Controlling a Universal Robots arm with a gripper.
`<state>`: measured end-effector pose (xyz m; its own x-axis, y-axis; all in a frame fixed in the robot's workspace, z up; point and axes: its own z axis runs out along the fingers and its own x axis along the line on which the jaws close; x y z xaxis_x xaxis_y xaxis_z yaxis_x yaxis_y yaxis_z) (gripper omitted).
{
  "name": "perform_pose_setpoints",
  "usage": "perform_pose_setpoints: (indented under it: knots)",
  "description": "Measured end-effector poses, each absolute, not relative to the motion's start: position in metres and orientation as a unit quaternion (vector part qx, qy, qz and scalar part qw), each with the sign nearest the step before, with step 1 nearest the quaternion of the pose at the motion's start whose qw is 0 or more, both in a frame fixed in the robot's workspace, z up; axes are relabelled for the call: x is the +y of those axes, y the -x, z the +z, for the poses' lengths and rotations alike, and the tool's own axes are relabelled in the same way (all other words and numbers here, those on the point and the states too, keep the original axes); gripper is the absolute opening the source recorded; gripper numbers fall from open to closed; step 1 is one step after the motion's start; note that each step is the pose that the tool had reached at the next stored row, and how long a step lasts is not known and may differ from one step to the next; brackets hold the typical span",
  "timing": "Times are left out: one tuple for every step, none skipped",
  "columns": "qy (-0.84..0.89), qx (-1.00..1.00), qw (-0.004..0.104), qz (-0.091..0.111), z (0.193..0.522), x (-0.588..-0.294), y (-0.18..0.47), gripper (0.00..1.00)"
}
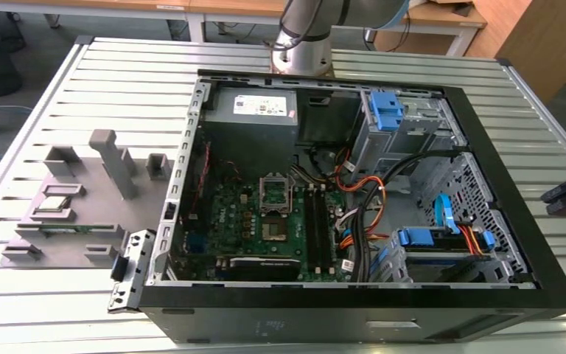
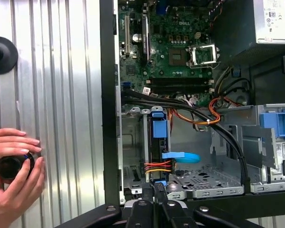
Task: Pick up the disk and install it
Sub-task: 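Insert the second disk wire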
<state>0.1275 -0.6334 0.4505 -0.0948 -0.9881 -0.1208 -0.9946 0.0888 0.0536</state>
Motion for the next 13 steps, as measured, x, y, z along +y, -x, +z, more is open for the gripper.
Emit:
perform_pose_setpoints:
  knots:
    - [0.672, 0.737, 0.027, 0.061, 0.449, -0.633, -0.128, 0.17]
    - [0.672, 0.737, 0.027, 0.061, 0.447, -0.633, -0.128, 0.17]
    - [0.672, 0.737, 0.027, 0.061, 0.445, -0.633, -0.128, 0.17]
    - [0.672, 0.737, 0.027, 0.061, 0.443, -0.632, -0.128, 0.17]
    - [0.672, 0.737, 0.027, 0.061, 0.441, -0.632, -0.128, 0.17]
    - [0.672, 0.737, 0.027, 0.061, 0.44, -0.632, -0.128, 0.17]
    - [0.672, 0.737, 0.027, 0.061, 0.438, -0.632, -0.128, 0.17]
    - [0.672, 0.737, 0.027, 0.061, 0.436, -0.632, -0.128, 0.17]
    - [0.672, 0.737, 0.027, 0.061, 0.435, -0.632, -0.128, 0.17]
    - [0.672, 0.737, 0.027, 0.061, 0.435, -0.632, -0.128, 0.17]
    - [0.672, 0.737, 0.027, 0.061, 0.435, -0.632, -0.128, 0.17]
    - [0.672, 0.737, 0.027, 0.061, 0.435, -0.632, -0.128, 0.17]
    - [0.672, 0.737, 0.027, 0.061, 0.435, -0.632, -0.128, 0.17]
